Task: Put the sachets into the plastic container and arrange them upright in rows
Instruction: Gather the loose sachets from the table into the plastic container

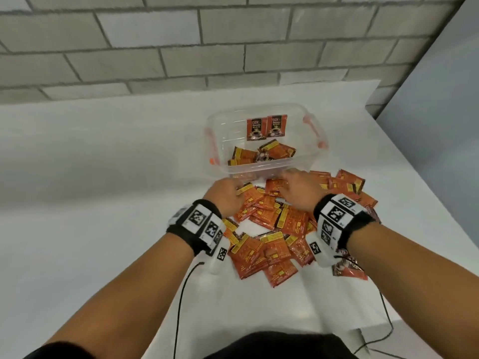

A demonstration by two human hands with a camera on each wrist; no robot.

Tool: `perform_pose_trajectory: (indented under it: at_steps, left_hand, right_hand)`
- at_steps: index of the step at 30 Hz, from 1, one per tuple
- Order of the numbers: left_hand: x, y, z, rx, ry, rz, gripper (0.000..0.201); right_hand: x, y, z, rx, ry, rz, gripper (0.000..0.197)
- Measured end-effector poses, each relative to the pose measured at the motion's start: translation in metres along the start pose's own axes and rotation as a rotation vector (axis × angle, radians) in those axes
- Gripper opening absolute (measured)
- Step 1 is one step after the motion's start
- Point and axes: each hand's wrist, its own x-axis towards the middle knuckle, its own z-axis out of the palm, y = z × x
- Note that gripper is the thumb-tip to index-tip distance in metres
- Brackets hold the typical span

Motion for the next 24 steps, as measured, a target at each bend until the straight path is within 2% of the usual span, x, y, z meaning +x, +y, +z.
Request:
perform_pose_trajectory:
  at_steps: [5, 11, 14, 20, 22, 24]
  left_hand:
    - [0.018, -0.002, 0.026, 0.221, -0.025, -0.038, 0.034]
    - [0.021, -0.001, 0.034, 0.353, -0.058, -0.096, 0.046]
    - [0.023, 0.000, 0.033, 0.325, -0.085, -0.129, 0.053]
    - [0.021, 0.003, 0.023, 0.081, -0.088, -0.182, 0.071]
    - [0.019, 0.003, 0.019, -0.055, -0.089, -0.143, 0.071]
    - [0.018, 0.003, 0.013, -0.102, -0.118, -0.073, 0.062]
  right_hand:
    - [0.008, 0.001, 0.014, -0.180, -0.102, 0.023, 0.044]
    - [0.004, 0.005, 0.021, -0.310, -0.094, 0.086, 0.040]
    - [0.000, 0.002, 0.021, -0.274, -0.099, 0.091, 0.041]
    - [-0.003, 0.002, 0.012, -0.123, -0.042, 0.104, 0.053]
    - [-0.003, 0.005, 0.008, 0.003, -0.030, 0.109, 0.047]
    - [-0.005, 0.013, 0.001, 0.252, -0.054, 0.120, 0.028]
